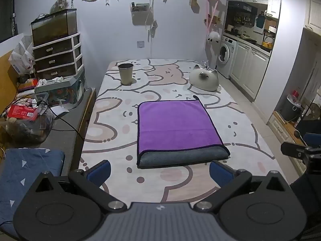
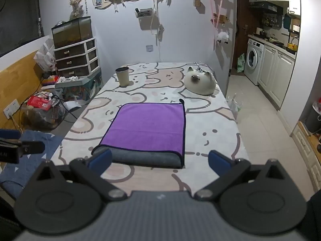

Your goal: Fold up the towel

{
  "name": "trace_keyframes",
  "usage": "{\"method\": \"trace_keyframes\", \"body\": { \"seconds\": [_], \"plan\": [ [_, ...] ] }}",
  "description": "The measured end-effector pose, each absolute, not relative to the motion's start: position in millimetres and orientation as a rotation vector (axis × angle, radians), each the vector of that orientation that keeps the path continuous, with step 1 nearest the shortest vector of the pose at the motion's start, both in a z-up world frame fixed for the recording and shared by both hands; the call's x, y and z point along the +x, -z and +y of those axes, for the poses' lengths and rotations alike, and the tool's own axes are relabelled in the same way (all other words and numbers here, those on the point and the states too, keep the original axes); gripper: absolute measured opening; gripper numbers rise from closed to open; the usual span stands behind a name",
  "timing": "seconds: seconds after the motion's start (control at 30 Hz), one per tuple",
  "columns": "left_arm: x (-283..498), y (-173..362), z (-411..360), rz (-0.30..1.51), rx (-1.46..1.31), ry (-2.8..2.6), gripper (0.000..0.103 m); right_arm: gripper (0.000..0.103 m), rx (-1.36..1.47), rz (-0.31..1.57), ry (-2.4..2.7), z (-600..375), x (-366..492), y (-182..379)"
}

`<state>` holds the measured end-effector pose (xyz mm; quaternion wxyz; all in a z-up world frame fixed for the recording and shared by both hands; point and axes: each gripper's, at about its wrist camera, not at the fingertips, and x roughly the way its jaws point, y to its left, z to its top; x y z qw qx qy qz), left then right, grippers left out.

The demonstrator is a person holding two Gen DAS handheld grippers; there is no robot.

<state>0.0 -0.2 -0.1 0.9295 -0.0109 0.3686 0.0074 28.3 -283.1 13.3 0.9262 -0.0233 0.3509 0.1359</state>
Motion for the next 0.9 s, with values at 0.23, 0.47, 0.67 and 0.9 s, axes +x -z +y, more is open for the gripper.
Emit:
{"method": "trace_keyframes", "body": {
  "seconds": [0.23,0.47,0.67,0.9],
  "plan": [
    [-0.5,-0.7,-0.7,0.754,-0.027,-0.007,0.103,0.102,-0.037,0.728,-0.281,-283.3,29.1,-12.5],
    [-0.3,-0.7,-0.5,0.756,-0.030,-0.007,0.103,0.102,-0.039,0.727,-0.280,-282.4,27.2,-15.5],
    [0.0,-0.8,-0.5,0.760,-0.031,-0.005,0.103,0.102,-0.038,0.729,-0.281,-283.9,30.0,-12.8],
    [1.8,2.3,0.4,0.762,-0.032,-0.004,0.103,0.102,-0.039,0.734,-0.279,-281.5,33.8,-10.8]
  ]
}}
